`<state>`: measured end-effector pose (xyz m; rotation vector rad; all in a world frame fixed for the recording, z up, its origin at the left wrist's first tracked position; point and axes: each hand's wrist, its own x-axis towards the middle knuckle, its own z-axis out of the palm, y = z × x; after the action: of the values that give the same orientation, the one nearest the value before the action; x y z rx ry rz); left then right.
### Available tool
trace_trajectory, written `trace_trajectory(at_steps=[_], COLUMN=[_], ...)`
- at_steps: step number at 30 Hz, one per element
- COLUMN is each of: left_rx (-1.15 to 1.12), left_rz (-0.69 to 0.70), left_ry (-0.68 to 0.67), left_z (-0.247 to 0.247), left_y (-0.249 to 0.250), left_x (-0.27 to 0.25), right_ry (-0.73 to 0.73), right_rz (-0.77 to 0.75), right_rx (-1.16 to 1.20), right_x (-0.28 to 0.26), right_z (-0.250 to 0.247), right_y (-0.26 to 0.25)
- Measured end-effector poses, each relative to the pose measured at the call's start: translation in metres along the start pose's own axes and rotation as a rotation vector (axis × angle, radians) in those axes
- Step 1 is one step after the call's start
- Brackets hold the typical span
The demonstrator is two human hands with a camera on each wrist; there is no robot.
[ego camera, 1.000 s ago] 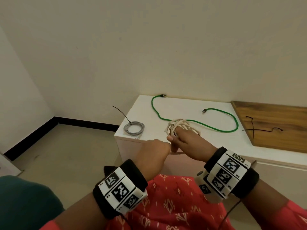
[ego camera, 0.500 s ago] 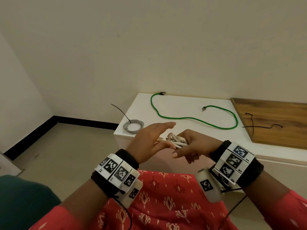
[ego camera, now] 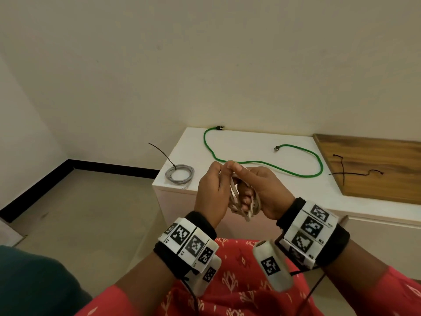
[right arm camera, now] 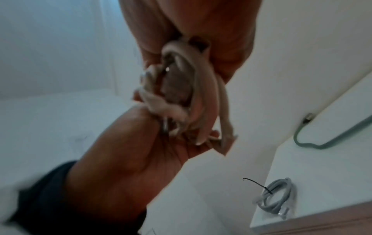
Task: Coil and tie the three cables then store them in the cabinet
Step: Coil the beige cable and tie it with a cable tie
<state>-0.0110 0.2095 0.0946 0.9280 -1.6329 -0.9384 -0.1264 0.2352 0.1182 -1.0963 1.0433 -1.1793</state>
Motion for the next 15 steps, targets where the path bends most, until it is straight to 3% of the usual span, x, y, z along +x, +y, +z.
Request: trace_trajectory(at_steps=[5, 9, 15], left_rx=[-0.157, -0.393, -0.625], left_rz=[-0.184, -0.377, -0.452], left_ry=[0.026, -0.096, -0.272], left_z=[0.012, 0.011, 0.003], left_y=[0.005, 0.002, -0.002], left_x=[0.001, 0.003, 0.004], right_ry=[0.321, 0.417, 0.472], right_rz=[-0.244, -0.313, -0.389], right_rx=[-0.358, -0.538, -0.801], right_x=[0.004, 0.007, 0.005], right_z=[-0.002, -0.005, -0.01], right_y=[0.01, 0.019, 0.023])
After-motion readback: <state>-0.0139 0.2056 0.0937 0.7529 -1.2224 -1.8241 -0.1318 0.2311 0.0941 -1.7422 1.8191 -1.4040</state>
